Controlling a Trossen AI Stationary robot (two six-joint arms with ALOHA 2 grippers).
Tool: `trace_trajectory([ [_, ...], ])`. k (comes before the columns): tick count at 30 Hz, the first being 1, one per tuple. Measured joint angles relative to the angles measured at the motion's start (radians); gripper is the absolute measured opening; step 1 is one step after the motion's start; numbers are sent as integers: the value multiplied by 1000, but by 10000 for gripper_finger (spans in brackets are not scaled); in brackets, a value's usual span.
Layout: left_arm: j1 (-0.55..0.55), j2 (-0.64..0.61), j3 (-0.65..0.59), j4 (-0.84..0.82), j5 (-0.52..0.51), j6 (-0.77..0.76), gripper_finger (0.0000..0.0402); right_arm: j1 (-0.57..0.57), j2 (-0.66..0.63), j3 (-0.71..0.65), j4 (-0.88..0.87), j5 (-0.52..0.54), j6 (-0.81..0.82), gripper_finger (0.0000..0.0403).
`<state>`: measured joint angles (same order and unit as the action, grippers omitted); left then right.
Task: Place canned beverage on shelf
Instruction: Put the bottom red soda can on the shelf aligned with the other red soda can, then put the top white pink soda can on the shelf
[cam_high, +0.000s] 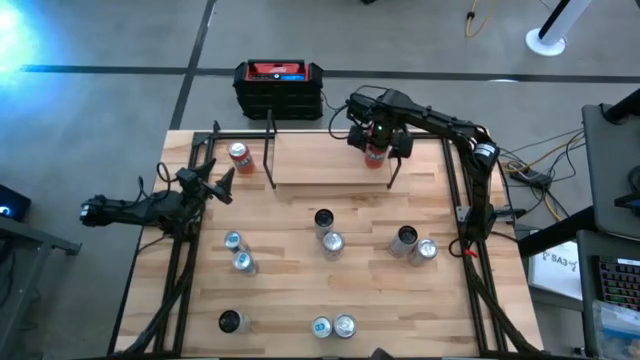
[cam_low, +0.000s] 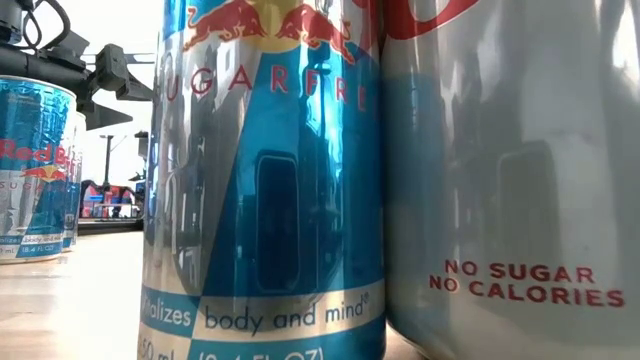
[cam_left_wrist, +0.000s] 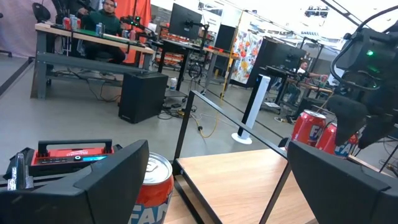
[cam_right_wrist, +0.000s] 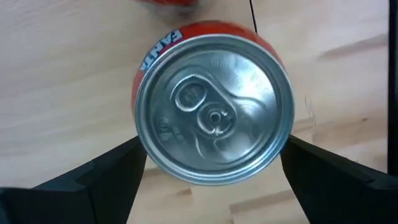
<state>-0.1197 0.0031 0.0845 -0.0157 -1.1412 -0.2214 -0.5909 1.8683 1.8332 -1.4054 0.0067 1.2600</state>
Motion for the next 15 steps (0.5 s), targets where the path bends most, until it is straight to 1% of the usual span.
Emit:
trace_trajectory([
  [4,0,0,0,0,0,0,368,6,-3,0,-23,-45,-3,363],
  [15,0,0,0,0,0,0,368,83,-54,0,-92,-112,-93,364],
])
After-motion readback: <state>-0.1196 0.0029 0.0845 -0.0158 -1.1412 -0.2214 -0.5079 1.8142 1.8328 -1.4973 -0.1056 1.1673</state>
